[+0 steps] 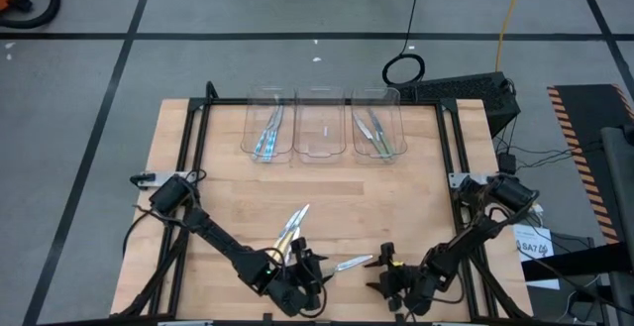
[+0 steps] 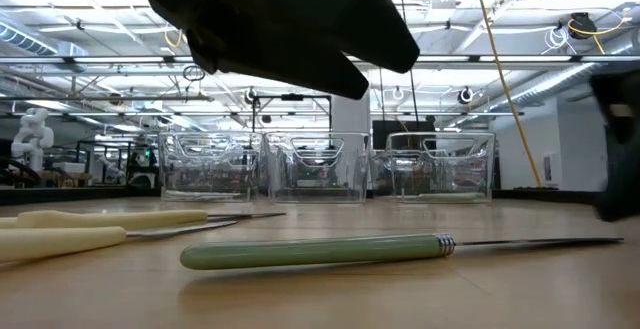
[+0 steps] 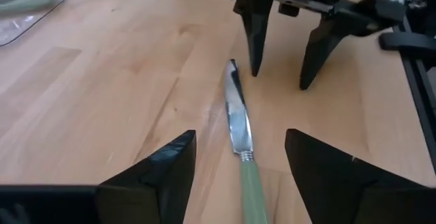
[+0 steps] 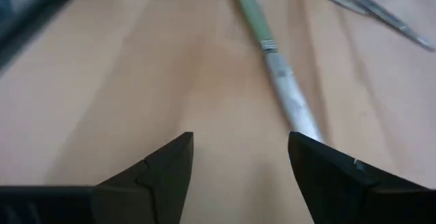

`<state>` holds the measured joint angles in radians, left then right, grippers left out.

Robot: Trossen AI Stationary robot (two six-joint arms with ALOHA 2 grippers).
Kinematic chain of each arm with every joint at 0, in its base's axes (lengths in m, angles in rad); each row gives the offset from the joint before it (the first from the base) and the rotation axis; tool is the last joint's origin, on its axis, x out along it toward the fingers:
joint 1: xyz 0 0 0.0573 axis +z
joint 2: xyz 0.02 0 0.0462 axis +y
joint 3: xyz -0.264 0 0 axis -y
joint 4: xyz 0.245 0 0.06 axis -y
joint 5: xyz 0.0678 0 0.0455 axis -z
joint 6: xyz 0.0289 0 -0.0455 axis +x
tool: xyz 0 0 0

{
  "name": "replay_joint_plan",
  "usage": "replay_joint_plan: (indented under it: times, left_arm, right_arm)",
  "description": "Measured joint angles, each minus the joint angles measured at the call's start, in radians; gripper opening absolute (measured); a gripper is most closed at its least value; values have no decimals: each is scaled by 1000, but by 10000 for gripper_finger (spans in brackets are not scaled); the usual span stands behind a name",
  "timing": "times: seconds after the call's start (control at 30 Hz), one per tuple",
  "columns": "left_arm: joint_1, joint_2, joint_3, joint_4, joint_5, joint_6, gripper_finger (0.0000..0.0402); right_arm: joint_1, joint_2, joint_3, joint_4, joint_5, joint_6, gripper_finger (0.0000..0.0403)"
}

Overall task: Sort silverware by color (type)
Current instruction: Put the green knife into the right transparent bin

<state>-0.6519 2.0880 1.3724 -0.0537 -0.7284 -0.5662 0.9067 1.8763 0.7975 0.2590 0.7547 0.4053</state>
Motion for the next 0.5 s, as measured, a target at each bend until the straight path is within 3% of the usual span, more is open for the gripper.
replay_joint_plan:
  times: [0.5]
  left_arm:
    - [49, 47, 0, -112, 17, -86, 234]
  right_arm:
    - [-174, -10, -88, -10, -54, -216, 235]
